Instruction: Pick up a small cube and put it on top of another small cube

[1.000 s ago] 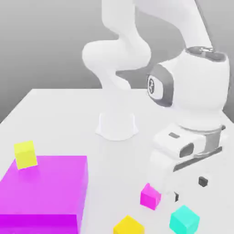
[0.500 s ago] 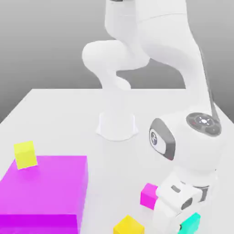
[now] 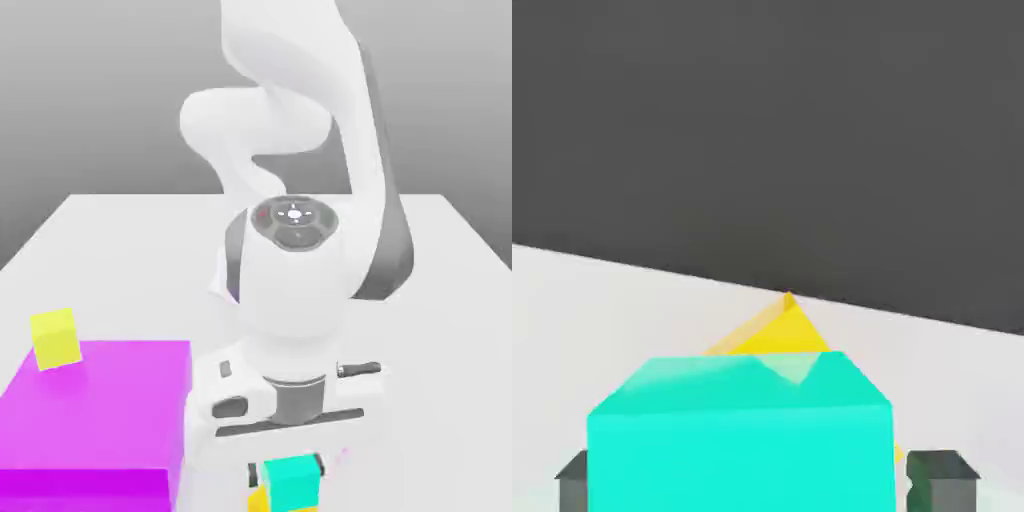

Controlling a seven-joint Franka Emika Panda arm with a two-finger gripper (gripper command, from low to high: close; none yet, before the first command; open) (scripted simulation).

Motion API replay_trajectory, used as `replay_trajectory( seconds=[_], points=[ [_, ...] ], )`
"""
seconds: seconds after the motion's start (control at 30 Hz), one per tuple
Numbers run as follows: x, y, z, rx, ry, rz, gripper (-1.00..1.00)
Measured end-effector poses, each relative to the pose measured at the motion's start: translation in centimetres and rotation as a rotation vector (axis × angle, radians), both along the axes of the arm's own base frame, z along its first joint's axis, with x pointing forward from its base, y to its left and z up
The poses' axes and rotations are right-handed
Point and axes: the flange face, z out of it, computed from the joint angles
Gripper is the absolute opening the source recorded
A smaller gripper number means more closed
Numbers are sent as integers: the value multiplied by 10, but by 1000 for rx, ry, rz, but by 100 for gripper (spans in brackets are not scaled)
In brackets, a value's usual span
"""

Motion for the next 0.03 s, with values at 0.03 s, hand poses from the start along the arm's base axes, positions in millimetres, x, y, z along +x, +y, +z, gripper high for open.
replay_trajectory(
  seconds=[0.03],
  points=[
    [0, 0, 0, 0, 0, 0, 100]
  ],
)
